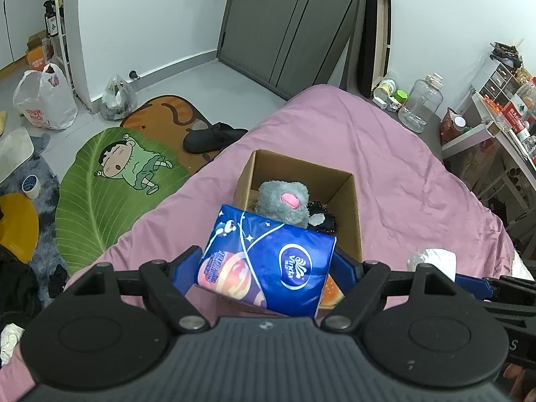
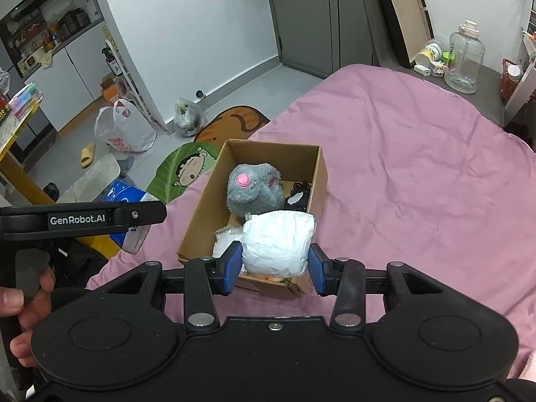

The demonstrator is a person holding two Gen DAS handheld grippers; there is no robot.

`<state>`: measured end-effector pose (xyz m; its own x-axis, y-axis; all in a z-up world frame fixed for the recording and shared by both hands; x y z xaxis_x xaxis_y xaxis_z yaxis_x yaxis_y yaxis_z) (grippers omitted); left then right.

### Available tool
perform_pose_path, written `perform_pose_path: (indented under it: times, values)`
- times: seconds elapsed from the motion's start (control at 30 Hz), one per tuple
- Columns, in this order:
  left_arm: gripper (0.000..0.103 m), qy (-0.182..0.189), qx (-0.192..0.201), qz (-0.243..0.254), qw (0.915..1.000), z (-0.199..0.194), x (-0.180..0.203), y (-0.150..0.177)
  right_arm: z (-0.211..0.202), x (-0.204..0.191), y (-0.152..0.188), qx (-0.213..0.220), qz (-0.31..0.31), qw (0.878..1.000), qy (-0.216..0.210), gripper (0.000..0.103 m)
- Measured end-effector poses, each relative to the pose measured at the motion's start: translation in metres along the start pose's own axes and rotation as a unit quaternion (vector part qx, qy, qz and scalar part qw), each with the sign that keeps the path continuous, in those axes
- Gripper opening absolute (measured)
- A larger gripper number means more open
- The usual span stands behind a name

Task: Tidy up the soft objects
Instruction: 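Lift the tissue pack and white wad with both grippers and carry them over the box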

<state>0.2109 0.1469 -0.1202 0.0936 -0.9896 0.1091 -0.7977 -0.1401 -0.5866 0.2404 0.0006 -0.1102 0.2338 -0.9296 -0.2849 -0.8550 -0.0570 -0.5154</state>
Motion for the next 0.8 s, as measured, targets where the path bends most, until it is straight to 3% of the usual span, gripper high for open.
perform_pose_path:
  times: [0.47,0.8]
  values:
    - [0.08,0.027,-0.035,0.0,0.999,0.046,0.019,-0.007,0.021,0.021,-0.01,-0.014,0.006,1.0,0.023,0.042]
    - [0.08,0.036,-0.067,-0.01,0.997,0.083,0.032,-0.007,0.043,0.03,-0.013,-0.044,0.012,0.999,0.011,0.042]
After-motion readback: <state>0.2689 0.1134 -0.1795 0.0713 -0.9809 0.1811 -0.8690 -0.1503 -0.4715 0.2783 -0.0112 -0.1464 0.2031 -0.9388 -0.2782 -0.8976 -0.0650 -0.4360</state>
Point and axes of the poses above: each gripper's, at about its wrist camera, not at the fingertips, and z roughly the way its jaws point, x to its right, y to its underside, the point moved 8 cm from there along z, roughly the way its jaws point, and after that the axes turned 14 degrees about z, right-handed, at the moved point
